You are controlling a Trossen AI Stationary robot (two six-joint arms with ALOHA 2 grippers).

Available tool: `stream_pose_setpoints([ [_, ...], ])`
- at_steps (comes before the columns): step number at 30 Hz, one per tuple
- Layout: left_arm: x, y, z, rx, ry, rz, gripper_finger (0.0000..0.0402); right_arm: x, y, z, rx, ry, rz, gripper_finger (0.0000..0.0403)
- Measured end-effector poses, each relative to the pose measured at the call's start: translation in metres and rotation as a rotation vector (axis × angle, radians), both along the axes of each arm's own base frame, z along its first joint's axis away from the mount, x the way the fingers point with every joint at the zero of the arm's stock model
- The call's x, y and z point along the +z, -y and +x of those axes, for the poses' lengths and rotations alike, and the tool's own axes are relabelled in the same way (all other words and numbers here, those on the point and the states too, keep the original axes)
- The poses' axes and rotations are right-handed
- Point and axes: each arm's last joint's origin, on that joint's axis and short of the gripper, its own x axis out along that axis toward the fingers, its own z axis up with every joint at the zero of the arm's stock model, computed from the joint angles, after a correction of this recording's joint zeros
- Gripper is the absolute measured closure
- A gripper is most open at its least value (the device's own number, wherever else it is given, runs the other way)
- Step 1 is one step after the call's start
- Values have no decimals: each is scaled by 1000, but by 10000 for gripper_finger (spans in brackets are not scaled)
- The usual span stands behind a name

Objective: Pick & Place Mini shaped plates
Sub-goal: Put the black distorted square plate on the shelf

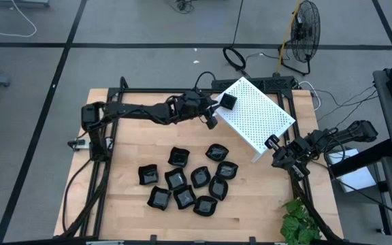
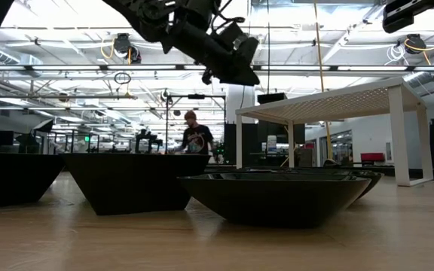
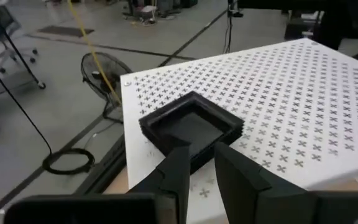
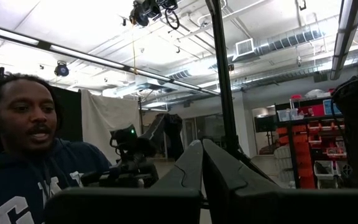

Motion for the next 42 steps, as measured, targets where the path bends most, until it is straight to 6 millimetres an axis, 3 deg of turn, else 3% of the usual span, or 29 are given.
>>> stream_pose_setpoints([
  [4, 22, 12, -19, -24, -97, 31, 321, 0, 0, 0, -1, 0, 0, 403],
  [12, 83, 43, -90, -46, -198, -38, 320, 0, 0, 0, 0, -1, 0, 403],
  [14, 88, 51, -109, -58, -232, -81, 318, 0, 0, 0, 0, 1, 0, 403],
  [17, 74, 60, -133, -7, -346, -210, 302, 0, 0, 0, -1, 0, 0, 403],
  [22, 20, 71, -161, 234, -512, -443, 244, 0, 0, 0, 0, 0, 0, 403],
  [26, -26, 78, -165, 332, -473, -647, 197, 0, 0, 0, 0, 1, 0, 403],
  [30, -62, 85, -165, 319, -438, -758, 176, 0, 0, 0, 0, 0, 0, 403],
  [35, -85, 95, -164, 305, -393, -791, 174, 0, 0, 0, 0, 1, 0, 403],
  [42, -97, 110, -154, 230, -402, -778, 174, 0, 0, 0, 0, -3, 0, 403],
])
